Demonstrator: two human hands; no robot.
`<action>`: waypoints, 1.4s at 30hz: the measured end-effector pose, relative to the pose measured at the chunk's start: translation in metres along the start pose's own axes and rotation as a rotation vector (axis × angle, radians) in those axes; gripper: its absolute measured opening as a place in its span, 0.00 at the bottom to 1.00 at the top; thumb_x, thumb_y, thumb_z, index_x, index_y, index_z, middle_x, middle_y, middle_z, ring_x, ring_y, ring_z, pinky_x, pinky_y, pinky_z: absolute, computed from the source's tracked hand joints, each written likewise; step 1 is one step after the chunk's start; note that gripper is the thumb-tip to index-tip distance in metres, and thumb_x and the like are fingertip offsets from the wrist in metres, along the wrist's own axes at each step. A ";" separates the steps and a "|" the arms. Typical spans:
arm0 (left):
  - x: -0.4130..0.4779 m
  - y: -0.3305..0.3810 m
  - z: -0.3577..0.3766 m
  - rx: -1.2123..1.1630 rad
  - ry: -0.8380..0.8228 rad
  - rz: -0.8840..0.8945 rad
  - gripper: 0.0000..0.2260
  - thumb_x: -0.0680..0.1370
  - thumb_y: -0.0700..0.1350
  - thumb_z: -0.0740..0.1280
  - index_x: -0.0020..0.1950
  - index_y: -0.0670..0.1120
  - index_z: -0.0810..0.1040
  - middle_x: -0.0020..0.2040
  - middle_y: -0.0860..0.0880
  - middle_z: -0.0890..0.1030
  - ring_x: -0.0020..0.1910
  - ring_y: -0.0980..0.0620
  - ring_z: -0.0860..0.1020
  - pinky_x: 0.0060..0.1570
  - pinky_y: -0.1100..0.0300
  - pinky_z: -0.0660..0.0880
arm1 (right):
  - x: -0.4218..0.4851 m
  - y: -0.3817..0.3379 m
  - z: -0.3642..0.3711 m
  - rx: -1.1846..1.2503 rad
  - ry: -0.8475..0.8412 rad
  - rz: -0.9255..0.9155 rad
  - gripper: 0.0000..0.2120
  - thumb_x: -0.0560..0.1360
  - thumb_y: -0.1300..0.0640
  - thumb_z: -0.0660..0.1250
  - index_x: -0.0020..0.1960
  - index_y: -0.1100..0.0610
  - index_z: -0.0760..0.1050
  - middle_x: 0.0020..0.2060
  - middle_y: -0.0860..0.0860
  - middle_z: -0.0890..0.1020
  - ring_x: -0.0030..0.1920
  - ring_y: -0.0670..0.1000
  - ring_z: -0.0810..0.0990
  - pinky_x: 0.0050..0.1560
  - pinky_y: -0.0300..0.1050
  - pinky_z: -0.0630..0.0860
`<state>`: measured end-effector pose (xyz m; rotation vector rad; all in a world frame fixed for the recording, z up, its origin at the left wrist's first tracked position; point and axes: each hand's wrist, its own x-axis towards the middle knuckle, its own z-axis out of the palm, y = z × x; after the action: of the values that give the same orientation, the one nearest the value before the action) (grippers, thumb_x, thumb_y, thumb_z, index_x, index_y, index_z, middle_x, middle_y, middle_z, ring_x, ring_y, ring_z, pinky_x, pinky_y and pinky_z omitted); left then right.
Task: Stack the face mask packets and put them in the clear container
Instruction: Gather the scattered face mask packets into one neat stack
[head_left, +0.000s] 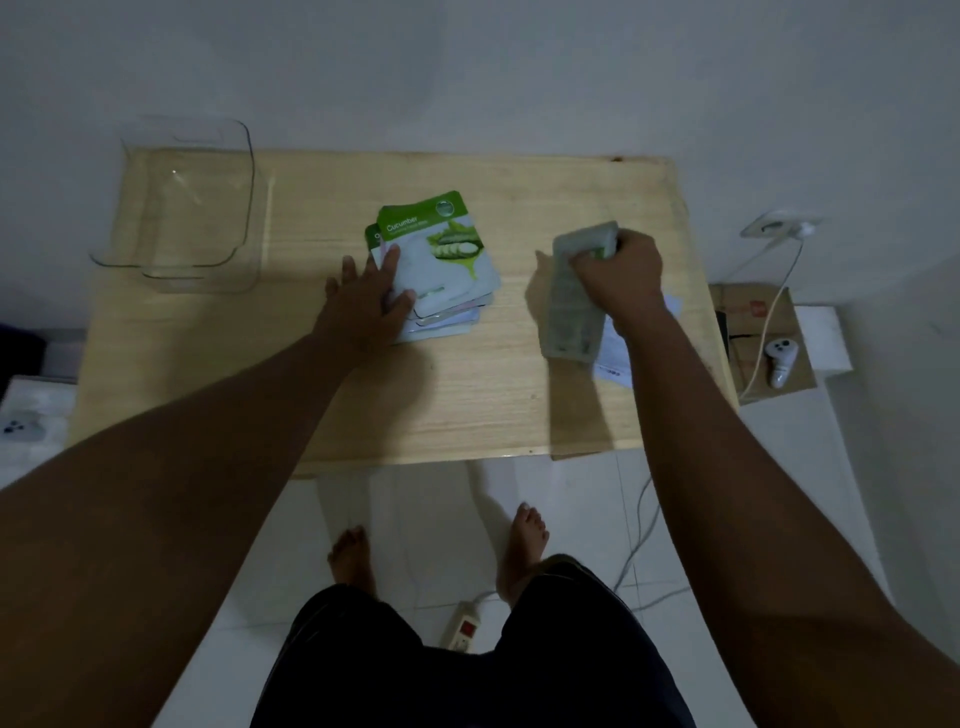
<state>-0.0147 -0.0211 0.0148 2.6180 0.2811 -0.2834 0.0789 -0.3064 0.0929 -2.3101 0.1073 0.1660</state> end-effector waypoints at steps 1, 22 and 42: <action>0.000 0.000 -0.001 -0.011 -0.005 -0.005 0.34 0.75 0.62 0.50 0.80 0.51 0.49 0.79 0.43 0.56 0.77 0.33 0.48 0.73 0.37 0.47 | 0.006 -0.017 0.007 -0.043 -0.029 -0.034 0.04 0.71 0.59 0.68 0.39 0.59 0.78 0.34 0.54 0.78 0.38 0.55 0.78 0.41 0.46 0.77; -0.003 0.005 -0.010 -0.146 0.051 0.000 0.30 0.80 0.54 0.56 0.80 0.50 0.49 0.79 0.45 0.58 0.78 0.36 0.50 0.74 0.38 0.49 | 0.036 -0.077 0.113 -0.184 -0.227 -0.208 0.22 0.65 0.47 0.72 0.59 0.46 0.80 0.59 0.52 0.81 0.60 0.55 0.79 0.62 0.50 0.76; 0.004 -0.003 -0.002 -0.115 0.027 -0.004 0.30 0.78 0.59 0.49 0.79 0.53 0.51 0.79 0.47 0.60 0.77 0.36 0.51 0.73 0.37 0.50 | 0.003 -0.023 0.093 -0.223 -0.093 -0.214 0.24 0.76 0.48 0.66 0.72 0.46 0.69 0.68 0.56 0.70 0.68 0.58 0.69 0.63 0.57 0.72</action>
<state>-0.0111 -0.0167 0.0135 2.5093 0.3027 -0.2261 0.0772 -0.2224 0.0466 -2.5113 -0.2157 0.1834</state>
